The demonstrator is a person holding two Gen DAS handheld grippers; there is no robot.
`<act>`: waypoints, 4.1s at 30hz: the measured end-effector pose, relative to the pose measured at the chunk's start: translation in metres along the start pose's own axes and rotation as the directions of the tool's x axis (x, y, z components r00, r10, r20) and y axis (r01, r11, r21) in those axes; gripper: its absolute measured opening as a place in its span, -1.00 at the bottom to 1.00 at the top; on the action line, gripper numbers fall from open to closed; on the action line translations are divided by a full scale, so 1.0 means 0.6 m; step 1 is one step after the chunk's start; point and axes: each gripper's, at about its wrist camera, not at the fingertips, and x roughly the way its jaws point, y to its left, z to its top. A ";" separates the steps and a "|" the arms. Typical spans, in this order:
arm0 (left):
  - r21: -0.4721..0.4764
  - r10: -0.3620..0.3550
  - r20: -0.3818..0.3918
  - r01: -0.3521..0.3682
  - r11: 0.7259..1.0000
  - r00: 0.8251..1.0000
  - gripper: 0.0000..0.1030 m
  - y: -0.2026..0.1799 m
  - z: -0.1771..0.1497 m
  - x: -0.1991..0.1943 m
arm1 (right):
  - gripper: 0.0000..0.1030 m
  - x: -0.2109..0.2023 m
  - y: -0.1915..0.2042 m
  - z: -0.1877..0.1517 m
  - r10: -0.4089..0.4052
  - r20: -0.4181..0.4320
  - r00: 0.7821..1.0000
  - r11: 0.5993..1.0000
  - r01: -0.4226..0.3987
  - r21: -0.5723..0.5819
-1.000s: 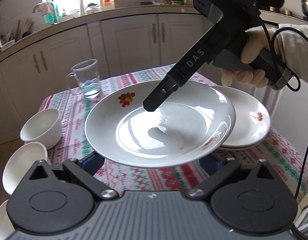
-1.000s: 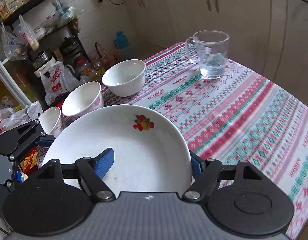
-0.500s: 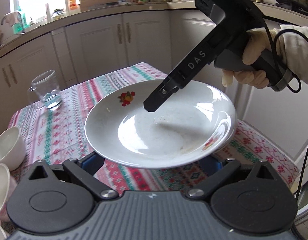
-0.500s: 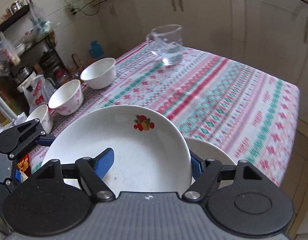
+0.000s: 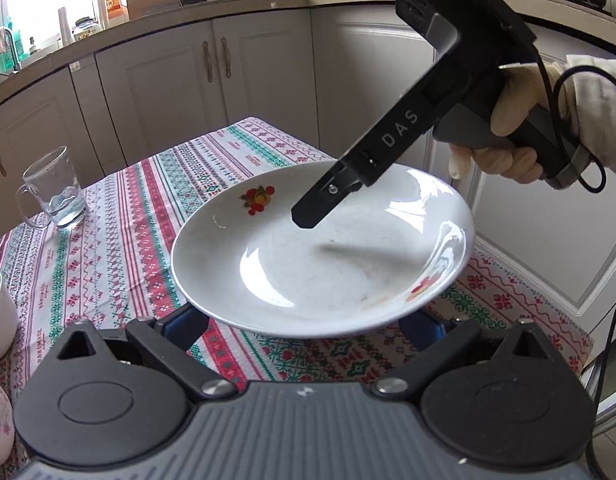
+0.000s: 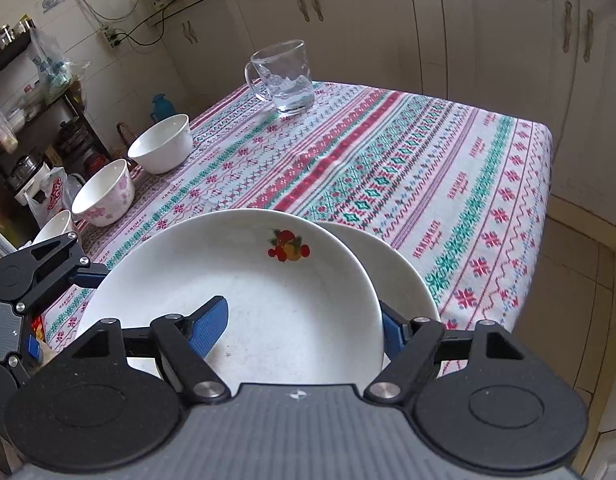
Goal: Organize plates and bowls
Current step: 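Lift the floral plate with the right tool and carry it toward the plate stack, then lower the floral plate onto the stack and open the right tool, then reach the right tool to a white bowl and grasp its rim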
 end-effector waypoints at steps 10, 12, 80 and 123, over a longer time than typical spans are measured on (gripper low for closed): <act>0.013 -0.022 -0.033 0.022 1.000 0.999 0.94 -0.004 0.000 0.013 | 0.59 -0.001 -0.007 -0.012 -0.010 -0.008 1.000 1.000 0.010 0.005; 0.017 -0.020 -0.034 0.020 1.000 0.999 0.94 -0.005 0.000 0.013 | 0.59 -0.003 -0.008 -0.013 -0.011 -0.007 1.000 1.000 0.011 0.007; -0.060 0.098 0.127 -0.091 0.994 0.987 0.95 0.056 -0.070 -0.183 | 1.00 -0.067 0.296 -0.031 -0.343 0.098 0.934 0.908 0.356 -0.219; -0.207 0.236 0.017 -0.228 0.952 0.972 0.95 0.284 -0.323 -0.276 | 1.00 0.188 0.561 0.020 -0.048 0.114 0.992 0.953 0.080 -0.293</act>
